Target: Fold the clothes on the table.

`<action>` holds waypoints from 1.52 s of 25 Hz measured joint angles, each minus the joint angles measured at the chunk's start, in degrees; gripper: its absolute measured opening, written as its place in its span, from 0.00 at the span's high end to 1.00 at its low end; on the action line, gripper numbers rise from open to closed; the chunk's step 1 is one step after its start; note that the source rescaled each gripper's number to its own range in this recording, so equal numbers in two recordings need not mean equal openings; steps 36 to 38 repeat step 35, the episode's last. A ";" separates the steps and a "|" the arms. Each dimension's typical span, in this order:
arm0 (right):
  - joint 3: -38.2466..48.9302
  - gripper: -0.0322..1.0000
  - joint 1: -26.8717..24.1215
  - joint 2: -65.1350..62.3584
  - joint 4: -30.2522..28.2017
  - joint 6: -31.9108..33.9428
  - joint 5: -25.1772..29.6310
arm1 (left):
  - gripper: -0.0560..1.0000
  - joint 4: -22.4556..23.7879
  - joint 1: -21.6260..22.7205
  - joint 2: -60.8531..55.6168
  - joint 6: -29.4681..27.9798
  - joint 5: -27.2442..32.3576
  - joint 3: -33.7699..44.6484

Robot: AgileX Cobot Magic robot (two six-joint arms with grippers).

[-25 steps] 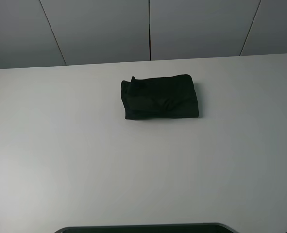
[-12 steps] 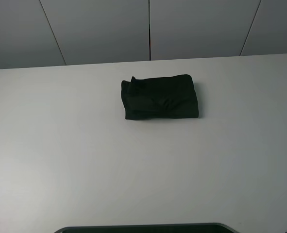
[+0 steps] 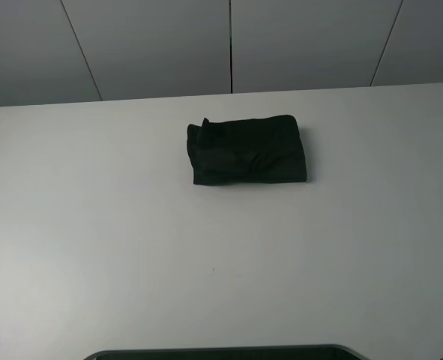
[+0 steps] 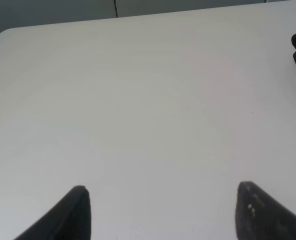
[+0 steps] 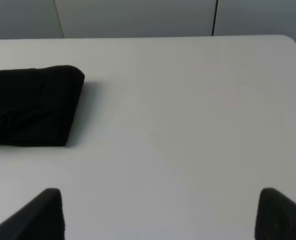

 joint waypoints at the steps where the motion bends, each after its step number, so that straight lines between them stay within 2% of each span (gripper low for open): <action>1: 0.00 0.07 -0.66 0.00 0.00 0.00 0.00 | 0.00 0.00 0.00 0.00 0.00 0.00 0.00; 6: 0.00 0.07 -5.28 0.00 0.00 0.04 0.00 | 0.00 0.00 0.00 0.00 0.00 0.00 0.00; 38: 0.00 0.07 -5.40 0.00 0.00 0.25 0.00 | 0.00 0.00 0.00 0.00 0.00 0.00 0.00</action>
